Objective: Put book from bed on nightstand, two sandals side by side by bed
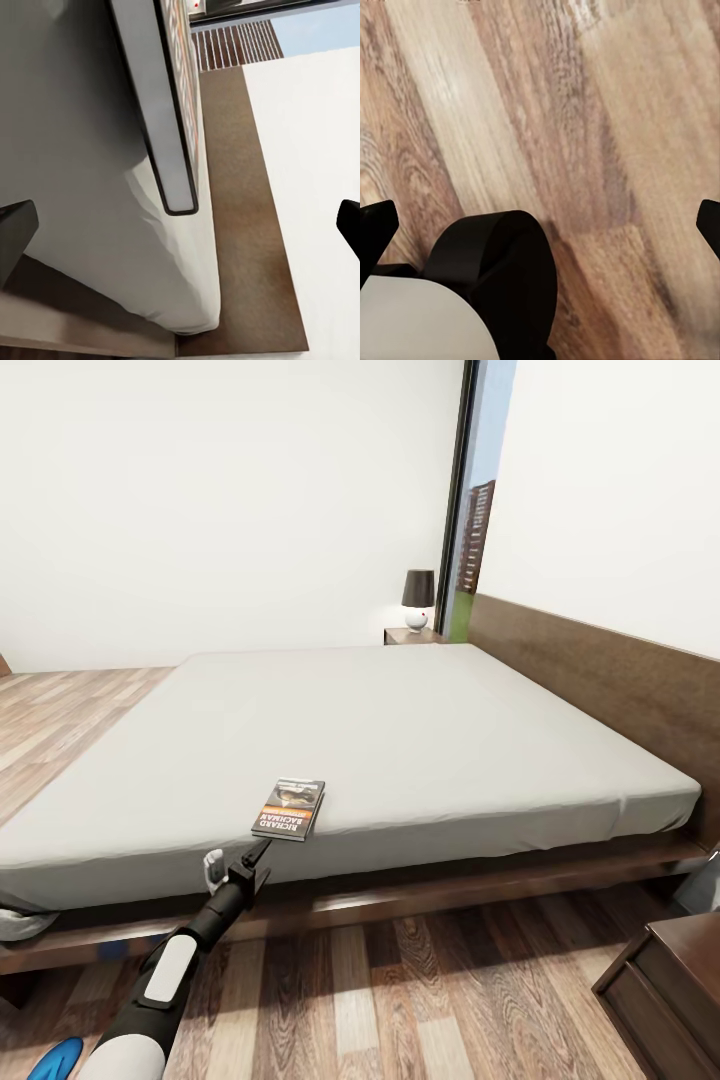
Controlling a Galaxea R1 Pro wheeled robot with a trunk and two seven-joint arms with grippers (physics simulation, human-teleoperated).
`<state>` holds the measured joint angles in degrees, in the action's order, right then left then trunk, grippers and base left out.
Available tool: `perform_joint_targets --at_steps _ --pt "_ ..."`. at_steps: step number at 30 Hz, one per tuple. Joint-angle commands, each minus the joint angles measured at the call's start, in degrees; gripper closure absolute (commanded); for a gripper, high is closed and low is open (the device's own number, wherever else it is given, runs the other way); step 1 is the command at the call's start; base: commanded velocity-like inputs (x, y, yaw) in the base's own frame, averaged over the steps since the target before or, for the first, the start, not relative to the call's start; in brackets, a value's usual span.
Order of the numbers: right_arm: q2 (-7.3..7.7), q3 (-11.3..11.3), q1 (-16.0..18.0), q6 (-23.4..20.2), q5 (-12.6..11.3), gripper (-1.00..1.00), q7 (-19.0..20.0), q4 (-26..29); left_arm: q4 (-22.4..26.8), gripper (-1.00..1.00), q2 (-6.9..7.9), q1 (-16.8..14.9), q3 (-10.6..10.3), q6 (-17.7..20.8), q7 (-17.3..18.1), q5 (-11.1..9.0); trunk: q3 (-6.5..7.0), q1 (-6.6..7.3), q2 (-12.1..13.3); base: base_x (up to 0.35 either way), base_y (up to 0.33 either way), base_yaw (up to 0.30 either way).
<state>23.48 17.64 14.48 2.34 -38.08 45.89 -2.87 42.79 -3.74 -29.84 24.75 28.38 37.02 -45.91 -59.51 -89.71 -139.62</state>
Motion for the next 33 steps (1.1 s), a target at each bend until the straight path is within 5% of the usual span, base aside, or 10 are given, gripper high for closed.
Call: perform_joint_targets --at_steps 1,33 --pt "-0.01 0.42 0.09 0.24 -0.44 -1.0 0.33 -0.21 0.0 -1.0 -0.07 -0.04 0.22 0.46 0.1 -0.23 -0.05 0.01 -0.02 0.0 0.0 0.0" --pt "0.07 0.08 0.1 0.29 -0.59 -1.0 0.6 -0.21 -0.07 -1.0 -0.1 -0.04 0.22 0.45 0.07 -0.23 -0.05 0.01 -0.02 0.0 0.0 0.0"
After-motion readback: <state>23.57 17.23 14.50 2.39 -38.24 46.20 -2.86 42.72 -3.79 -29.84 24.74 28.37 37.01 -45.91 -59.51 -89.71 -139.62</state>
